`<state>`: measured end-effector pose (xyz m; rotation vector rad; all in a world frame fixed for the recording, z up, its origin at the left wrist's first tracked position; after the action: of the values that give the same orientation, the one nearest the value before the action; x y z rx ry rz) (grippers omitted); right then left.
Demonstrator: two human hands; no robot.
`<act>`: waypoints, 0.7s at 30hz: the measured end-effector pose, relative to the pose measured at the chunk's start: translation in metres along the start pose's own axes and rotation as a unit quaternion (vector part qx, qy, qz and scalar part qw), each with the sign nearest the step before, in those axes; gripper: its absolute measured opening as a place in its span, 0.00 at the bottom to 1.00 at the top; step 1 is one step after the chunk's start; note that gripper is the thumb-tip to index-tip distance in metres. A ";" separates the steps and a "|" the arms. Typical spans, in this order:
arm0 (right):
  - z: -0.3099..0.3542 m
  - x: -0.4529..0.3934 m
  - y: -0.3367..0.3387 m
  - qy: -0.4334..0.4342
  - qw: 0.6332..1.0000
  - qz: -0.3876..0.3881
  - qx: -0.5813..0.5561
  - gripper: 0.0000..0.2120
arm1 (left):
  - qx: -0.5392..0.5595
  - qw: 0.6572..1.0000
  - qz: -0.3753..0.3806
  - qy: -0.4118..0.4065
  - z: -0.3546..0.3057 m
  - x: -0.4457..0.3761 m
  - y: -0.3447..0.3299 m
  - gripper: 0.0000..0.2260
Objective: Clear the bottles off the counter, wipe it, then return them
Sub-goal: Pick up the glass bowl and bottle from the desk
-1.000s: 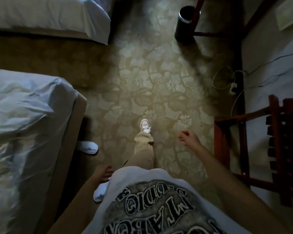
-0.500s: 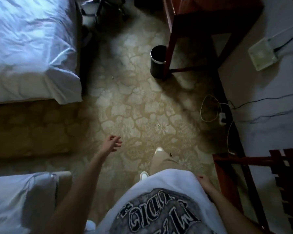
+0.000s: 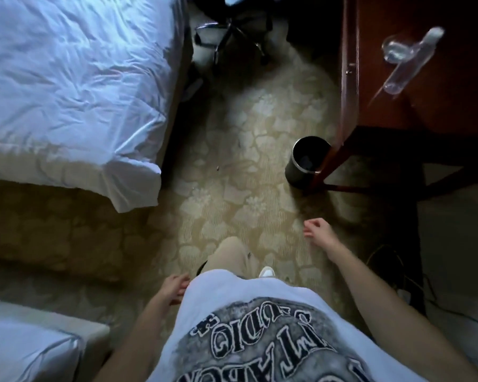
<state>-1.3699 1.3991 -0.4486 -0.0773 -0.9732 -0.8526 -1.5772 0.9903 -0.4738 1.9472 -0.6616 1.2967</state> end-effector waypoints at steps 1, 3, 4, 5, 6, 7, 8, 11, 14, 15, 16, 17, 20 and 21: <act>0.031 -0.015 0.002 0.015 1.000 0.003 -0.006 0.07 | 0.019 1.000 -0.002 -0.004 -0.019 -0.012 0.000 0.10; 0.074 -0.042 0.004 0.037 0.999 0.016 0.009 0.08 | 0.032 0.999 0.006 -0.003 -0.062 -0.028 -0.002 0.12; 0.087 -0.059 0.004 0.032 0.999 0.011 0.000 0.09 | 0.030 0.999 0.017 0.009 -0.085 -0.039 -0.004 0.13; 0.101 -0.076 0.006 0.028 0.999 -0.003 -0.015 0.09 | 0.021 1.000 0.011 0.006 -0.114 -0.063 -0.005 0.12; 0.104 -0.082 0.002 0.024 1.000 0.004 -0.019 0.09 | 0.003 1.000 -0.007 -0.010 -0.139 -0.066 -0.003 0.11; 0.098 -0.072 -0.003 0.017 1.000 0.003 -0.025 0.10 | 0.021 1.000 -0.002 -0.015 -0.146 -0.061 -0.004 0.11; 0.113 -0.104 0.009 -0.003 0.997 -0.048 -0.064 0.11 | -0.010 1.000 0.024 -0.015 -0.215 -0.089 -0.009 0.11; 0.139 -0.118 0.022 -0.016 0.980 -0.133 -0.146 0.19 | -0.079 0.992 0.068 -0.068 -0.339 -0.118 -0.030 0.11; 0.197 -0.140 0.063 0.021 0.934 -0.245 -0.260 0.22 | -0.139 0.970 0.082 -0.180 -0.520 -0.114 -0.065 0.08; 0.214 -0.139 0.076 0.030 0.918 -0.277 -0.283 0.23 | -0.163 0.959 0.100 -0.208 -0.569 -0.106 -0.082 0.09; 0.231 -0.137 0.092 0.044 0.899 -0.314 -0.301 0.25 | -0.183 0.947 0.109 -0.242 -0.619 -0.093 -0.101 0.09; 0.245 -0.135 0.107 0.061 0.882 -0.350 -0.310 0.27 | -0.203 0.935 0.118 -0.266 -0.659 -0.081 -0.119 0.08; 0.279 -0.143 0.147 0.091 0.826 -0.436 -0.345 0.33 | -0.261 0.896 0.171 -0.315 -0.758 -0.068 -0.192 0.07; 0.288 -0.150 0.159 0.097 0.812 -0.454 -0.355 0.35 | -0.282 0.881 0.193 -0.328 -0.781 -0.064 -0.221 0.07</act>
<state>-1.5052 1.7184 -0.3441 -0.1643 -0.4015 -2.0527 -1.8876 1.7382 -0.3909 1.7664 -1.6271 0.4931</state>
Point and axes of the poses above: each hand's wrist, its own x-axis away from the middle knuckle, its own y-axis out of the back of the hand, z = x × y, the point moved 8 cm from there along -x, towards the middle knuckle, and after that the axes turned 3 degrees about -x, right-handed, at the moved point
